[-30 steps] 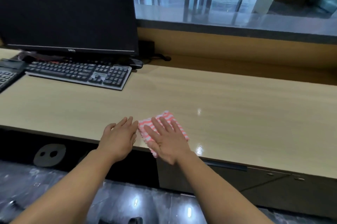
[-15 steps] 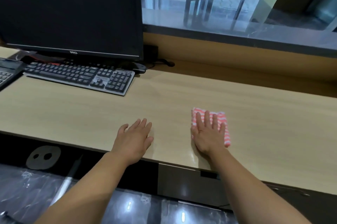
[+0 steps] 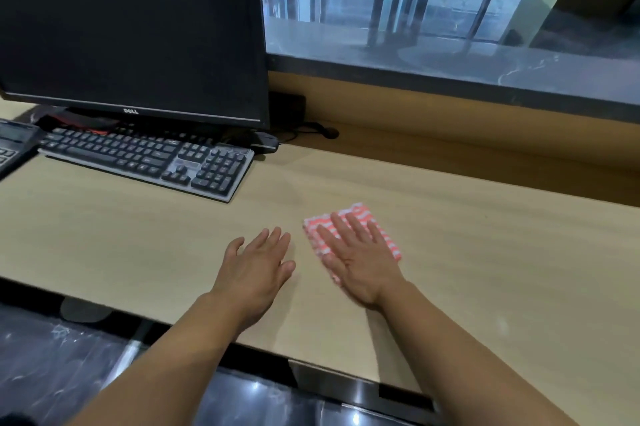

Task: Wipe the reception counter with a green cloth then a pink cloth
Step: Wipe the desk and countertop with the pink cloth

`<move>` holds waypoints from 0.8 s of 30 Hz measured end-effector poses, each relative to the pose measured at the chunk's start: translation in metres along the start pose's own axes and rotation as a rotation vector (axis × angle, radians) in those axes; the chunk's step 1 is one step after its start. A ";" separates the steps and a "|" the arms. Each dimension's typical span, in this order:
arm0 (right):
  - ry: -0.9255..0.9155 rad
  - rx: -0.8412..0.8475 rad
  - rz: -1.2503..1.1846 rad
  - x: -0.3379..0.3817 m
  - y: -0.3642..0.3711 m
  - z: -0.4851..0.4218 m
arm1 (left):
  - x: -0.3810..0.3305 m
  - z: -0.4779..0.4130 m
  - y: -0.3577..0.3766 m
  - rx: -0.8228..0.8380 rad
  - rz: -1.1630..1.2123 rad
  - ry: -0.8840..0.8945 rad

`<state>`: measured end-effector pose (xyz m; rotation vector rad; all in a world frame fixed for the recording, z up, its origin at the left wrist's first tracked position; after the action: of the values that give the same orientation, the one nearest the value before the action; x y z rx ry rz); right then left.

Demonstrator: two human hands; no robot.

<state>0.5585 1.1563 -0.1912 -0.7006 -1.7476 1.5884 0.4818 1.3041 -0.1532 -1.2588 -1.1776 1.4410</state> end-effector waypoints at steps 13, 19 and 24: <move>0.534 -0.024 0.033 -0.150 -0.019 -0.052 | -0.015 -0.075 -0.001 -0.006 0.045 -0.048; -0.047 -0.027 -0.042 -0.029 0.001 -0.080 | 0.005 -0.082 -0.005 -0.023 0.020 -0.106; -0.432 -0.012 -0.082 -0.001 0.003 -0.084 | 0.003 -0.096 -0.003 -0.053 0.031 -0.110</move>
<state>0.6243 1.2093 -0.1907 -0.2966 -2.0603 1.7664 0.5770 1.3182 -0.1545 -1.2521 -1.2823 1.5273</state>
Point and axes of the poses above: each hand's wrist, its own z-axis away from the middle knuckle, its own y-axis out of the palm, x = y × z, the point moved 8 cm from there along -z, towards the middle knuckle, and after that the axes turned 13 degrees about -x, right-handed, at the moved point
